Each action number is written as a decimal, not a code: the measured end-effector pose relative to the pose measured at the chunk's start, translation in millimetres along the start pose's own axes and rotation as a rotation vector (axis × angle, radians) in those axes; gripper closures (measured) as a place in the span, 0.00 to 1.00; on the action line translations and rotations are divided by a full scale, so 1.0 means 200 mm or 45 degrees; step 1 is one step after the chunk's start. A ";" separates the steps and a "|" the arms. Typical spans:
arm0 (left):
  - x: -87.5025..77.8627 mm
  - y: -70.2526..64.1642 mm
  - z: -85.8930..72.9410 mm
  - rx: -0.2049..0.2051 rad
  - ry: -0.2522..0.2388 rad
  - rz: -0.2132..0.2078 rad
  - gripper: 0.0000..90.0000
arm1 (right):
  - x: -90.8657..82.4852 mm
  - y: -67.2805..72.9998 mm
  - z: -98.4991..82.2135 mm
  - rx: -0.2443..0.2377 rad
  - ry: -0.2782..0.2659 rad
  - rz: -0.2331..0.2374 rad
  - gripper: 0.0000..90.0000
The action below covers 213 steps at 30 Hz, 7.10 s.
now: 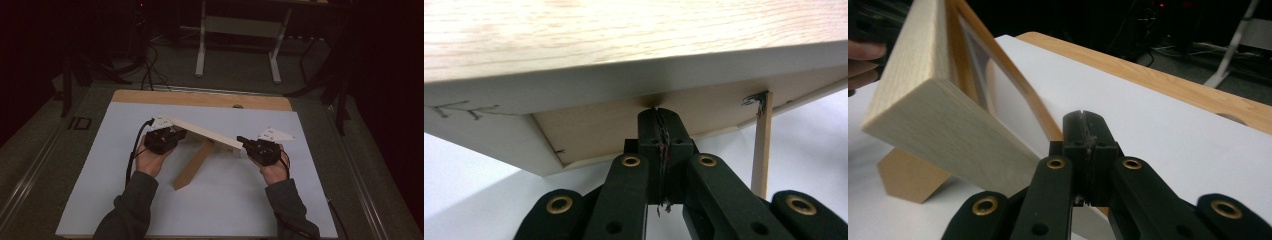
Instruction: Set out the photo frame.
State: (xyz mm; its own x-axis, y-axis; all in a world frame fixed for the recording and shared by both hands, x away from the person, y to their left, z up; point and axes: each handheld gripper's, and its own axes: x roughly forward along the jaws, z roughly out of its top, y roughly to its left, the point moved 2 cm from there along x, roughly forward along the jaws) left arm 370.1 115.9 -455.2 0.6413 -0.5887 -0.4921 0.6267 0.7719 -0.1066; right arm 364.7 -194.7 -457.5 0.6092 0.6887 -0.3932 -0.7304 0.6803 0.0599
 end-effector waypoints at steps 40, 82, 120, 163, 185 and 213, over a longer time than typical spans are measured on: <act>0.10 -0.01 0.09 -0.013 -0.003 -0.005 1.00 | 0.04 0.15 0.03 -0.083 0.005 0.106 0.99; 0.16 -0.14 0.18 0.128 0.002 -0.091 1.00 | 0.11 0.25 0.06 -0.143 0.017 0.154 1.00; 0.18 -0.18 0.22 0.152 -0.002 -0.160 1.00 | 0.20 0.25 0.11 -0.101 0.013 0.132 1.00; -0.07 -0.03 -0.01 -0.065 -0.013 -0.119 0.50 | 0.21 0.15 0.03 -0.029 0.054 0.014 0.80; -0.07 -0.26 -0.01 0.012 -0.037 -0.110 0.30 | 0.19 0.11 0.01 -0.008 0.053 -0.010 0.73; 0.05 -0.40 -0.01 -0.055 -0.065 0.006 0.70 | 0.15 0.06 -0.01 0.010 0.047 -0.034 0.72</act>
State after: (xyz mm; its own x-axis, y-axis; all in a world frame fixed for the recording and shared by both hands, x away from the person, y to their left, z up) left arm 325.1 49.9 -453.0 0.6669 -0.5956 -0.4478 0.6047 0.7837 -0.1418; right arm 374.0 -166.8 -469.5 0.6167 0.6604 -0.4284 -0.7114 0.7006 0.0560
